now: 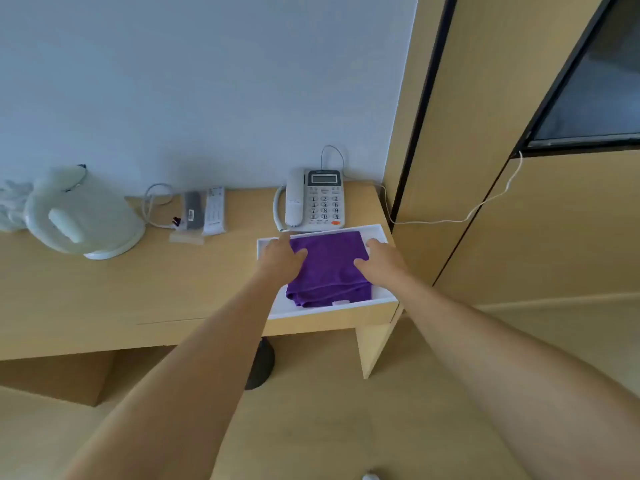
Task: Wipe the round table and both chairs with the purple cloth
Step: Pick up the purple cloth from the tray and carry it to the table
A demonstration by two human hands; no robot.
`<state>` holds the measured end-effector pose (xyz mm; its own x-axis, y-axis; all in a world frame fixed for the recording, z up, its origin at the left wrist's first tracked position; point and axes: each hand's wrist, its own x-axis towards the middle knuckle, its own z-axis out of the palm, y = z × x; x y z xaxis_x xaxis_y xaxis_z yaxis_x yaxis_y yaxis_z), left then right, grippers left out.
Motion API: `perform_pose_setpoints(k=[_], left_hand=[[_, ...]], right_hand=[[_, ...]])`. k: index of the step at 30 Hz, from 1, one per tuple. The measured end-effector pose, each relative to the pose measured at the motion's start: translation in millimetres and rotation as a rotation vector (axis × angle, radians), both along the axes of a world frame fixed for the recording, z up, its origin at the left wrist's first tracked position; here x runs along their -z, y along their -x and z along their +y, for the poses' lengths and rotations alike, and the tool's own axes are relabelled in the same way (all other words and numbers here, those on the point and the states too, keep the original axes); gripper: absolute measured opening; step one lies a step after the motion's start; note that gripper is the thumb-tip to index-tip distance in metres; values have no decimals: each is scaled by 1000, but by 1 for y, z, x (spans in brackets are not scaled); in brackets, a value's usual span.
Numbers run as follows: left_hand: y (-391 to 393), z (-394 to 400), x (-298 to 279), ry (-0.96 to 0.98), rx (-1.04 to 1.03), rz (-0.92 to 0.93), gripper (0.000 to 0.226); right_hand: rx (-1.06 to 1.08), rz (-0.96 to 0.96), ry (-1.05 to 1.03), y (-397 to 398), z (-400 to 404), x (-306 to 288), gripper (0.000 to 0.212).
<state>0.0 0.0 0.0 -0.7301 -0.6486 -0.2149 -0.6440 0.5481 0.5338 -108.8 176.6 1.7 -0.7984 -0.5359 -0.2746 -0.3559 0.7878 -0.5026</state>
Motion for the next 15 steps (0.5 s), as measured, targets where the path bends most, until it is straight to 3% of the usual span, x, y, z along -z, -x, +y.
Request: perform_pose_setpoints(k=[3,5,8,10,15], left_hand=[[10,-19,21,-104,-175,-41,57],[15,-27,34,-211,-251,-60,42],[26,-33,47,-591,-480,67,24],[32,-31,55,-743,-584,144,24],[45,-27,59,-1014,-621,208,34]], right_hand=[[124,-56,-41,11,-16,18,52],[203,-141,-37,18,-26,31,52],[326,-210,39,33,-42,42,46],[371,-249,60,42,-48,47,43],[441,-404,136,57,-53,59,41]])
